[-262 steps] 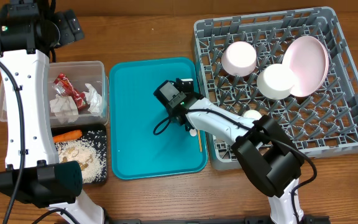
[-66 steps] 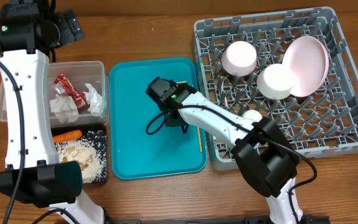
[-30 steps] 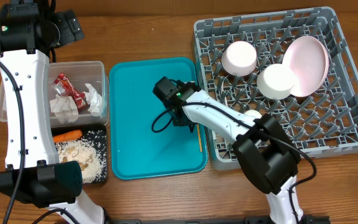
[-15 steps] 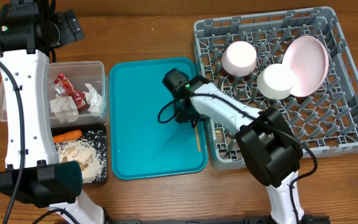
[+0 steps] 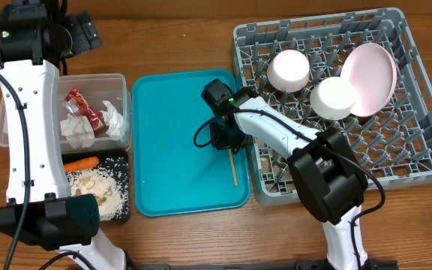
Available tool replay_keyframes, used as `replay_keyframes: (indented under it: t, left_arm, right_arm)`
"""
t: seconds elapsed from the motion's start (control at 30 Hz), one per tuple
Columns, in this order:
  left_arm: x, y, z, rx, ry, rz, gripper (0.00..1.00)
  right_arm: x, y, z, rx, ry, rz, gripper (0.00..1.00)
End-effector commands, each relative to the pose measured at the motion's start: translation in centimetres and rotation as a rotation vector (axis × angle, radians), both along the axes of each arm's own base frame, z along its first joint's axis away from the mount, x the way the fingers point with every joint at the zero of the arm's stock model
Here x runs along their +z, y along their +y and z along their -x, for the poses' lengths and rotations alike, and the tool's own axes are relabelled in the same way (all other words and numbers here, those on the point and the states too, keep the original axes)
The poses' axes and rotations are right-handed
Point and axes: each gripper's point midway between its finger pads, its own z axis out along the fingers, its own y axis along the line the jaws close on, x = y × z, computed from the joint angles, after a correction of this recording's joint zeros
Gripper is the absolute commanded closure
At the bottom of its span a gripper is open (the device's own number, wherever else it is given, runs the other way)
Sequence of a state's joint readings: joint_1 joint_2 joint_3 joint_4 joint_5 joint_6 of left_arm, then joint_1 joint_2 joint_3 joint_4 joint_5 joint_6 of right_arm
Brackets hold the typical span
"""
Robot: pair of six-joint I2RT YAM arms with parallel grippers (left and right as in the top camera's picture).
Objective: Sort waste into correct bins and load items into the dishwasher
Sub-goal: 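Lower and close the right gripper on the wooden chopstick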
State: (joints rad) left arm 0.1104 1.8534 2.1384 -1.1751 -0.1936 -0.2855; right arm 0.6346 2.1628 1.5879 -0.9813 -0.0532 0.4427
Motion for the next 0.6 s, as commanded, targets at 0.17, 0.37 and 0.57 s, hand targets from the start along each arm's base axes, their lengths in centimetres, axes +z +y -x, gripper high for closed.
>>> replay_keyframes:
  t: [0.17, 0.37, 0.57]
  left_arm:
    - [1.57, -0.17, 0.12, 0.002, -0.043, 0.007, 0.00]
    - [1.57, -0.17, 0.12, 0.002, -0.043, 0.007, 0.00]
    - [1.57, -0.17, 0.12, 0.002, -0.043, 0.007, 0.00]
  right_arm:
    - [-1.51, -0.38, 1.30, 0.002, 0.065, 0.014, 0.76]
    - [-1.51, -0.39, 1.30, 0.003, 0.065, 0.015, 0.83]
    - [-1.51, -0.39, 1.30, 0.003, 0.065, 0.015, 0.87]
